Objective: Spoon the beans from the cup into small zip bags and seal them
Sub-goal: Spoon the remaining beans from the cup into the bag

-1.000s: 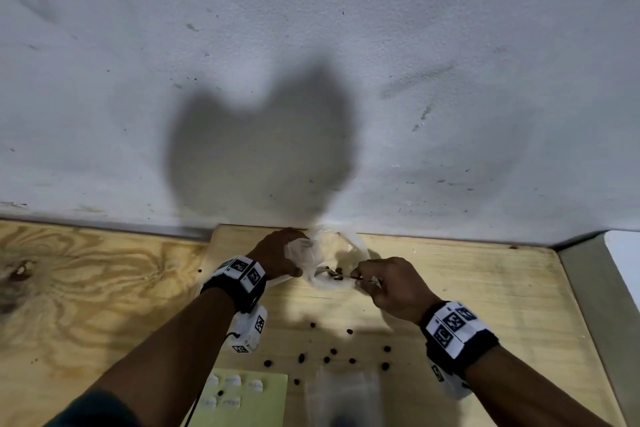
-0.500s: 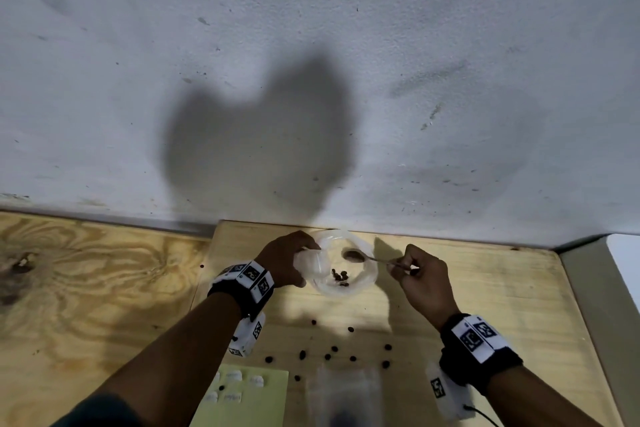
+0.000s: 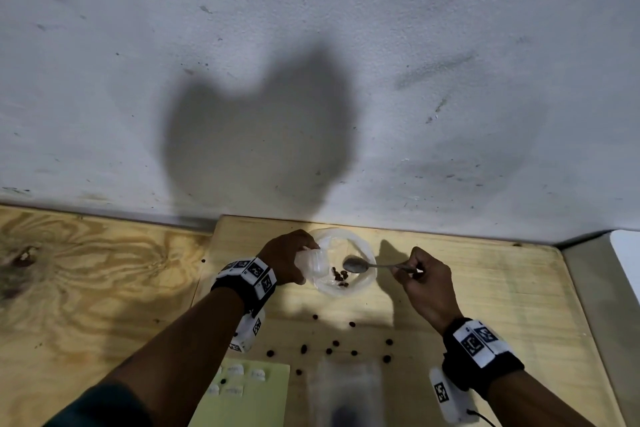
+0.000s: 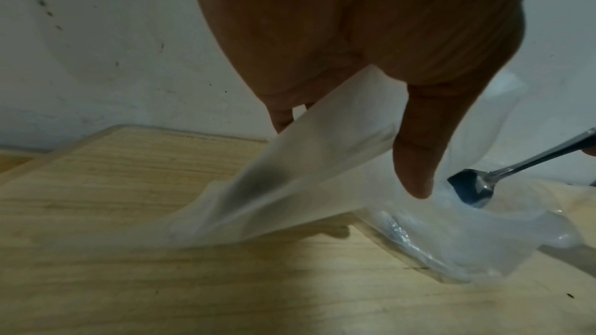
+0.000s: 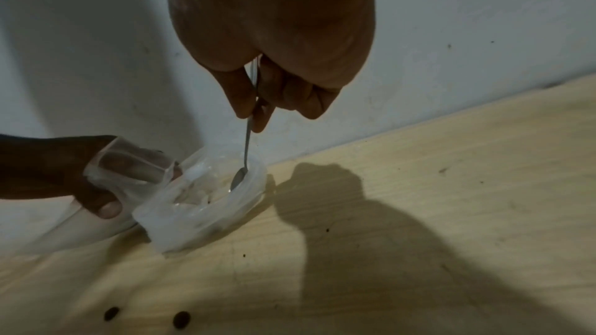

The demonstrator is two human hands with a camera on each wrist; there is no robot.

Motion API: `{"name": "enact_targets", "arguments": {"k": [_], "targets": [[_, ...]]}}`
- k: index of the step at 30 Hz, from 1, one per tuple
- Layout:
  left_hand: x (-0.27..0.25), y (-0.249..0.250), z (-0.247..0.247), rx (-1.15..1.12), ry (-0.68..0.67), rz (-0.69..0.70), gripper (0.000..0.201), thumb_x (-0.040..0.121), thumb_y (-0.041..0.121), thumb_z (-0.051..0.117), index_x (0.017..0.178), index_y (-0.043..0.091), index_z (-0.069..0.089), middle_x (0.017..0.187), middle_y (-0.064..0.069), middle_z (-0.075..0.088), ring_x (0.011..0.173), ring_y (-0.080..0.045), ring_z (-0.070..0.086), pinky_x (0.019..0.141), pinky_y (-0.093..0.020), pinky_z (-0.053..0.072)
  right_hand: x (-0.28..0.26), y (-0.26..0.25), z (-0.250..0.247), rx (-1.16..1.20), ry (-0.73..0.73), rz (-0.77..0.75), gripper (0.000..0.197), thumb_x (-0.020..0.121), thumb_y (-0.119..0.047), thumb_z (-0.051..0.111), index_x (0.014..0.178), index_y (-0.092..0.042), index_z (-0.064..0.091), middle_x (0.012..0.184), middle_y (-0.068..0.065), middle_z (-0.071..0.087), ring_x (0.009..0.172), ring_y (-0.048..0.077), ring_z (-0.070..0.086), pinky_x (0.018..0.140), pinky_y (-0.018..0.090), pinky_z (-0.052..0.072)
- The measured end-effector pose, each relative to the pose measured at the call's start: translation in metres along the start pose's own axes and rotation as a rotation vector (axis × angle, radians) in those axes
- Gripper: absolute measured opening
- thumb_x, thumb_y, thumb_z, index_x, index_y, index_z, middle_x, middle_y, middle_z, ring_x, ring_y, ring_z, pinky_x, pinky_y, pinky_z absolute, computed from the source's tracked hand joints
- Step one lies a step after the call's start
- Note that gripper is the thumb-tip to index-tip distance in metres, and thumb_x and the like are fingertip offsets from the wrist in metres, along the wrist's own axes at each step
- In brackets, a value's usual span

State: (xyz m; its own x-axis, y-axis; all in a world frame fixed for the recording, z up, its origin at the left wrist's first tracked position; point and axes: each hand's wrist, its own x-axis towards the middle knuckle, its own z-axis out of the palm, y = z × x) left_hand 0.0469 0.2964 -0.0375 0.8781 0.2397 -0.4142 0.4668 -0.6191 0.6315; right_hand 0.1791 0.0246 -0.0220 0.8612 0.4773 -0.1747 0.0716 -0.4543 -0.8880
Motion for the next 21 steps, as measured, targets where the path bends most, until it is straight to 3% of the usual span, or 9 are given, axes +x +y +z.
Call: {"name": "enact_targets", "arguments": {"k": [4,9,15,19,21], "targets": [[0.002,0.001,0.000,0.012,-0.008,-0.008,0.073,0.049,0.013,0.088,0.116,0.025,0.062,0.119,0.012,0.058,0.107,-0.012,0.055,0.088,-0.027,0.047,-0.002,-0.001,0.003,0.003,0.005,-0.006,0.036,0.080,0.001,0.074,0.064,-0.011,0.043,0.063,0.012,0.060,0.057,0.010,0.049,0.054,0.022,0.037],[0.003,0.002,0.000,0.001,-0.006,-0.022,0.074,0.050,0.013,0.088,0.118,0.024,0.061,0.120,0.010,0.058,0.106,-0.012,0.054,0.089,-0.029,0.048,0.001,0.004,-0.001,0.047,0.024,0.092,0.039,0.078,0.002,0.076,0.062,-0.010,0.042,0.065,0.017,0.057,0.064,0.019,0.049,0.061,0.032,0.037],[0.004,0.002,0.002,-0.058,0.002,-0.048,0.074,0.048,0.013,0.089,0.116,0.025,0.061,0.118,0.010,0.058,0.107,-0.014,0.055,0.087,-0.030,0.048,0.002,0.015,0.004,0.153,-0.036,0.233,0.039,0.075,0.004,0.078,0.060,-0.010,0.045,0.060,0.007,0.049,0.062,0.016,0.046,0.062,0.031,0.038],[0.006,0.003,0.003,-0.071,0.020,-0.059,0.072,0.050,0.011,0.088,0.114,0.026,0.060,0.116,0.011,0.058,0.103,-0.012,0.055,0.083,-0.025,0.045,-0.003,0.016,0.013,0.240,-0.053,0.353,0.041,0.076,0.007,0.075,0.058,-0.011,0.043,0.047,-0.006,0.042,0.044,0.007,0.036,0.043,0.016,0.033],[0.006,0.004,0.003,-0.082,0.022,-0.070,0.072,0.049,0.012,0.089,0.113,0.027,0.059,0.115,0.012,0.057,0.103,-0.012,0.055,0.082,-0.024,0.044,-0.006,0.016,0.018,0.283,-0.052,0.424,0.044,0.078,0.006,0.074,0.058,-0.013,0.040,0.045,-0.005,0.036,0.038,0.006,0.030,0.037,0.018,0.027]]}}
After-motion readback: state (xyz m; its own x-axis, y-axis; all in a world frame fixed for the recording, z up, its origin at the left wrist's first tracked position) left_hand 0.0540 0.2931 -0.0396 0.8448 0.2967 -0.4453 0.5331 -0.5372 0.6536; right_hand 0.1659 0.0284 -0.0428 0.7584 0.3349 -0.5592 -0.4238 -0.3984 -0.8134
